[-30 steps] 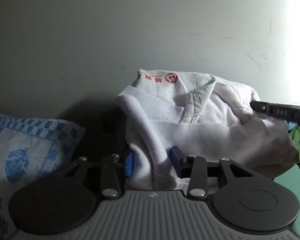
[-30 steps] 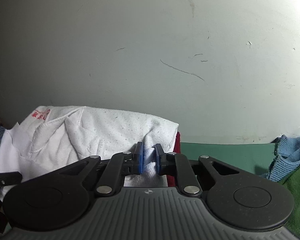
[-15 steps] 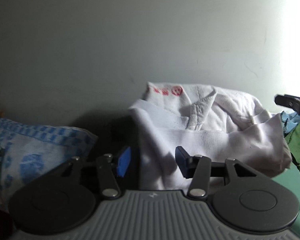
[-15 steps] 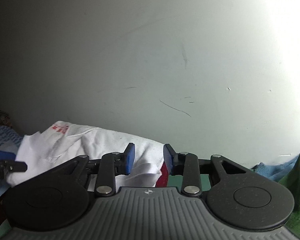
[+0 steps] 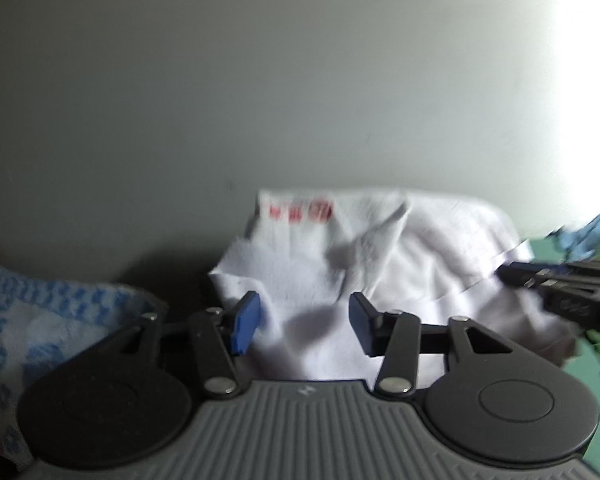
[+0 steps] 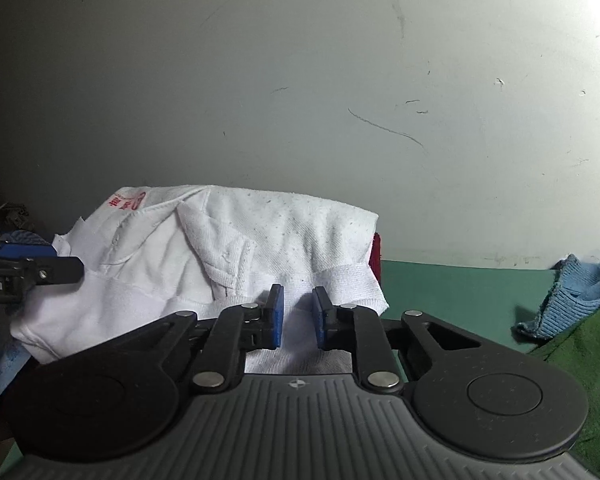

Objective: Fold clothes
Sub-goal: 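Lower the folded shirt onto the dark red sweater and open both grippers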

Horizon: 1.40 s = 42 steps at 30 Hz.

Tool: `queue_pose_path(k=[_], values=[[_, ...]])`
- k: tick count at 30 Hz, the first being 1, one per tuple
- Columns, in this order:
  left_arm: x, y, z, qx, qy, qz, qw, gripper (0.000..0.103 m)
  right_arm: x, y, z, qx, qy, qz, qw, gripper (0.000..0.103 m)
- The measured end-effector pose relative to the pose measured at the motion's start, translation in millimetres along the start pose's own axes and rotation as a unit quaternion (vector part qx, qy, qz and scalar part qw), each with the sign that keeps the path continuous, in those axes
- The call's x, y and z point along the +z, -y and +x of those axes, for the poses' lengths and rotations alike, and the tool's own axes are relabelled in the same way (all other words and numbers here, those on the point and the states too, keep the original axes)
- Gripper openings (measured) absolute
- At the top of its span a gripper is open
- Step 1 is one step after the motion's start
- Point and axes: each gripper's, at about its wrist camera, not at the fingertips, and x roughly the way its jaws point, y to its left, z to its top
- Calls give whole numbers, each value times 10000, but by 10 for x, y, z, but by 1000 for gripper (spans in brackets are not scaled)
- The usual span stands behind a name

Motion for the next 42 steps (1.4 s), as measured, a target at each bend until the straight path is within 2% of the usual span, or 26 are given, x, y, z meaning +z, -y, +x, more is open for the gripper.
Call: queue_pose_path(k=[8,10,12,15,19,21,23,27,33,38,42], values=[[-22,63,324,47,-285,288,9992,63,149,129,219,115,-151,-14,9998,13],[-28,79,405,58,-356,360,9987,62,182,118,115,111,-125,-9,9999,13],[12,39,287,-108,-224,315,9992,61,211,79,-69,88,-1,-106,9999,15],[207,-26,315,-193,-96,95,9997,64,351,31,-242,121,453,-203,9987,16],[478,-111,375,-288,65,-210,9993,62,429,-7,11,-6,317,-125,9994,16],[520,-122,634,-188,-212,-325,9991,55,422,-31,130,-59,241,-140,9996,16],[495,-96,780,-113,-298,-287,9991,52,370,-59,243,-102,157,-205,9996,16],[433,-38,1042,29,-418,-177,9990,54,344,-83,456,-192,-26,-237,9995,13],[437,32,1317,231,-541,17,9983,65,378,-136,699,-388,-135,-389,9984,11],[440,129,1330,424,-568,199,9973,67,354,-204,729,-547,-64,-522,9971,11],[462,152,1140,462,-453,207,9977,68,388,-252,525,-513,14,-586,9970,17]])
